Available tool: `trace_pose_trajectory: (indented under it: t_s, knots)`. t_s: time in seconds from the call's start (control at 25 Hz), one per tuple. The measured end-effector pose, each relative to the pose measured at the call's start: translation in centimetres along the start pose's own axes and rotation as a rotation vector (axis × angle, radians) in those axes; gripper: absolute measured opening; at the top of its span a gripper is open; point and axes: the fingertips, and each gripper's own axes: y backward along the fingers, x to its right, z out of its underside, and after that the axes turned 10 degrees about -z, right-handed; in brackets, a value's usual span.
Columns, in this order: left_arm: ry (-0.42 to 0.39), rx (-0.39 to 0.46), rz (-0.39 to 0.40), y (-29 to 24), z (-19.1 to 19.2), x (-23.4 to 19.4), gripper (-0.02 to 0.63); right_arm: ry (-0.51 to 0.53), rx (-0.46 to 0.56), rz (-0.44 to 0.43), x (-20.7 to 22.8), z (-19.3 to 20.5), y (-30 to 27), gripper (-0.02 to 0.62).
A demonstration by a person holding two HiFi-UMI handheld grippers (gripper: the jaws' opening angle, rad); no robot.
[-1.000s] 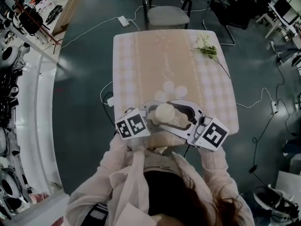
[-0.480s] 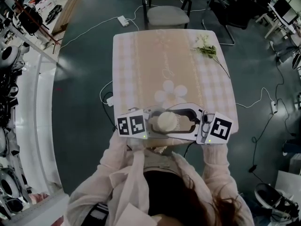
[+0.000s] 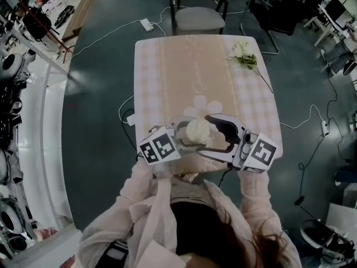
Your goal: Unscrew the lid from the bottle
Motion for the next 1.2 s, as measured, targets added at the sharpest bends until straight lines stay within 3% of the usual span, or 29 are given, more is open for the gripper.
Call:
trace_pose_trajectory:
  t_s: [0.24,0.48,0.6,0.92,1.2]
  knots:
    - [0.057,-0.051,-0.231,-0.3,0.9,-3.1,0.316,-0.004,0.002,0.257,2.4,0.7,0.3,0.356]
    - [0.137,-0.029,-0.359,-0.6,0.6,-4.3,0.316,0.019,-0.041,0.435,3.2,1.1,-0.3,0.345]
    - [0.139,-0.034,-0.408,-0.8,0.5,-4.8,0.316,0.003,-0.017,0.500,3.5,1.0,-0.3,0.338]
    - [0.138,-0.068,-0.394,-1.4,1.2,-3.9,0.316,0.018,-0.014,0.548,4.0,0.7,-0.7,0.318]
    - [0.121,-0.088,-0.320,-1.5,1.6,-2.9,0.316,0.039,-0.050,0.497,3.9,1.1,-1.1,0.307]
